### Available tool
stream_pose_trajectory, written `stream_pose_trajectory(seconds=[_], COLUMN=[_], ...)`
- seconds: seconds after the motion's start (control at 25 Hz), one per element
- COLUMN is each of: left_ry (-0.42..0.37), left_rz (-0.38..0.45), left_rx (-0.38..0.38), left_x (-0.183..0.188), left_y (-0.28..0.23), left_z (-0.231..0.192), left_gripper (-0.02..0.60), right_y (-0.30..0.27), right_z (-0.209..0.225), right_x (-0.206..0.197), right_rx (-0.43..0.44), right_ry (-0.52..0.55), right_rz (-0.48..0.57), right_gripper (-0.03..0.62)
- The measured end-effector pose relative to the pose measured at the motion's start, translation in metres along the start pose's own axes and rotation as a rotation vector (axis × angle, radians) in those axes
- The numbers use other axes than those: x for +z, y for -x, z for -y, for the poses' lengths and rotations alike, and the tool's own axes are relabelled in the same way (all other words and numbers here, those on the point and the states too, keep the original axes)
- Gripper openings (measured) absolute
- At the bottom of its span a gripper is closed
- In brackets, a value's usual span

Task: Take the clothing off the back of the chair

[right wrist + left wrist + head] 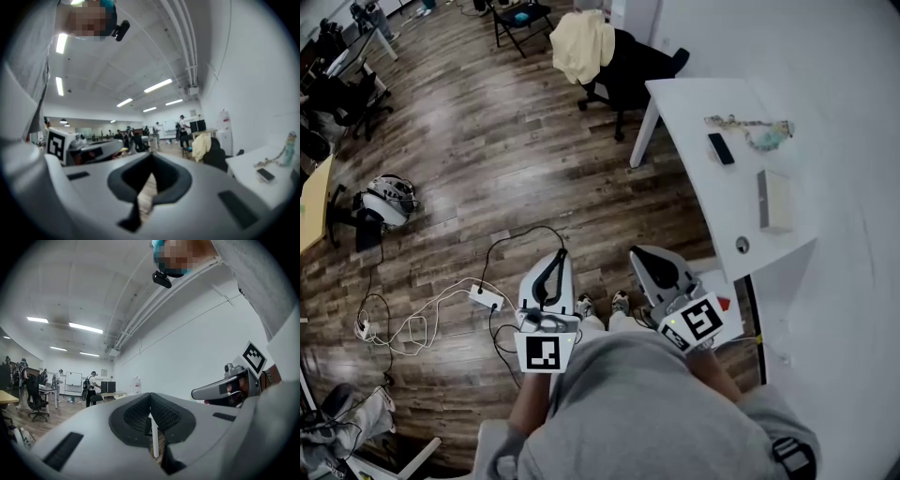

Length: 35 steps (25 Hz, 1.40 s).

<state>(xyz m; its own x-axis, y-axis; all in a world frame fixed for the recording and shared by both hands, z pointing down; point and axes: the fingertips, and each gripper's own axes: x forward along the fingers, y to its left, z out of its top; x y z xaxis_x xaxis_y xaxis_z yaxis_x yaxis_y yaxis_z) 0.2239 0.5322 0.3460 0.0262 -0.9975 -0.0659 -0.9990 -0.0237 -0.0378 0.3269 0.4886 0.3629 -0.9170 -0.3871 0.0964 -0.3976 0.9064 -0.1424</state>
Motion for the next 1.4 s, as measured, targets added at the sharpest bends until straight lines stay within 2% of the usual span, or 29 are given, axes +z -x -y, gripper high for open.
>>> stream_pose_trajectory(seconds=[0.16,0.48,0.76,1.04,1.4], left_ry=[0.021,-0.007,-0.018,-0.017,-0.024], left_rz=[0.001,0.019,0.034,0.011,0.028], left_rx=[-0.004,-0.001,-0.013,-0.007,0.036], left_x=[-0.002,-0.001,-0.002,-0.012,-0.012], left_y=[0.001,0.012,0.002,-0.030,-0.098], left_z=[-0.013,-0.051,-0.070,-0.081,-0.107], left_gripper=[0.032,0.032,0.032,0.032,0.032], right_y=[-0.012,-0.041,-0.062,-0.084,-0.138], right_z=[-0.004,-0.015,-0.012,0.020,0.072], right_x=[0.001,0.000,0.001,0.001,0.014], right_rx=[-0.012,-0.050,-0.062,-0.072,-0.025], right_ry=[0.004,-0.066,-0.059,-0.040,-0.029], right_rz=[0.008,0.038,0.037,0.022,0.010], right_gripper=[0.034,0.034,0.034,0.034,0.034])
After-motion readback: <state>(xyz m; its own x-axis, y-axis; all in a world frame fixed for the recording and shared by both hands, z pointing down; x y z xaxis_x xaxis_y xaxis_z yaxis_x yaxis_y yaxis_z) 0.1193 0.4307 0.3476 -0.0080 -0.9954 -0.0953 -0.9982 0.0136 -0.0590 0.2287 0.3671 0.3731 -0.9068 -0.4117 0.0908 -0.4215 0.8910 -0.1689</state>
